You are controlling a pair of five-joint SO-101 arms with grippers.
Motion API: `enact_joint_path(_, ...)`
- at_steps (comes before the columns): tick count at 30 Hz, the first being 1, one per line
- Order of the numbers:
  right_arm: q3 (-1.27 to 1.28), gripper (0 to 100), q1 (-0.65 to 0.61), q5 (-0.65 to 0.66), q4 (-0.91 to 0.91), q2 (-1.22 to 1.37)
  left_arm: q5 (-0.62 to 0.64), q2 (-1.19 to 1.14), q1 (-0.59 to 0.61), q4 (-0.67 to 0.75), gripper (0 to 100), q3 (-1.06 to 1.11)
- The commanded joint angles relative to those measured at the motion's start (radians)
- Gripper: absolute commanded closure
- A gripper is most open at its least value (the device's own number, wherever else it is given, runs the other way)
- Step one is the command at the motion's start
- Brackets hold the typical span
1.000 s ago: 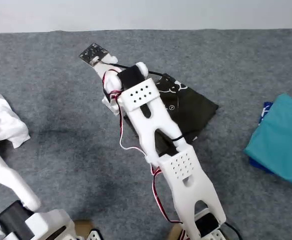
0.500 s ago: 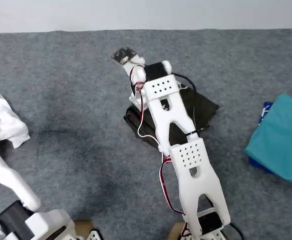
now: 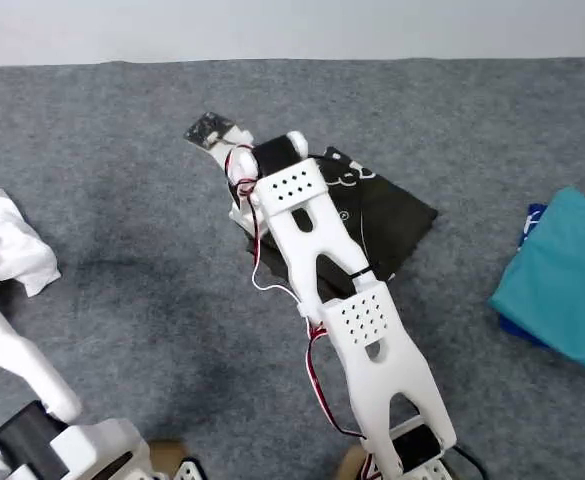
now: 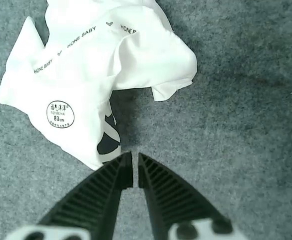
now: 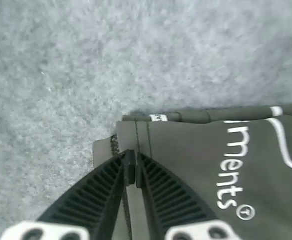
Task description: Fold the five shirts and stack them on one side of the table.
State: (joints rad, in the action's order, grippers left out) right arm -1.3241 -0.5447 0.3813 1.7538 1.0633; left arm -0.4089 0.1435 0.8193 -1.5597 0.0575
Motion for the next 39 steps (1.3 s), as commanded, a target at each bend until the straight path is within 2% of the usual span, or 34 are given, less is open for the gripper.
enact_joint_path(1, -0.052, 98.8, 0.028, 0.005, 0.042, -0.113, -0.005, 0.035, -0.005, 0.012, 97, -0.004)
enact_joint_path(6, 0.038, 98.8, 0.036, -0.106, 0.045, -0.232, -0.005, 0.037, -0.005, 0.012, 97, -0.004)
enact_joint_path(10, 0.287, 98.8, 0.059, -0.209, 0.045, -0.412, -0.008, 0.035, -0.003, 0.012, 97, -0.004)
enact_joint_path(16, 0.589, 98.3, 0.165, -0.405, 0.042, -0.651, -0.008, 0.038, -0.005, -0.017, 97, -0.005)
enact_joint_path(20, 0.678, 98.3, 0.214, -0.523, 0.042, -0.73, -0.008, 0.034, -0.006, -0.029, 97, -0.005)
enact_joint_path(24, 0.683, 96.8, 0.214, -0.697, 0.041, -0.742, -0.008, 0.032, -0.006, -0.029, 97, -0.005)
enact_joint_path(29, 0.684, 82.2, 0.217, -1.045, 0.039, -0.736, -0.009, 0.031, -0.006, -0.026, 97, -0.007)
enact_joint_path(35, 0.678, 50.2, 0.2, -1.231, 0.019, -0.601, -0.009, 0.029, -0.006, -0.023, 97, -0.01)
enact_joint_path(37, 0.678, 45.1, 0.199, -1.266, 0.001, -0.544, -0.011, 0.028, -0.006, -0.021, 97, -0.01)
enact_joint_path(39, 0.678, 45.6, 0.199, -1.292, -0.042, -0.486, -0.035, 0.028, -0.006, -0.005, 97, -0.005)
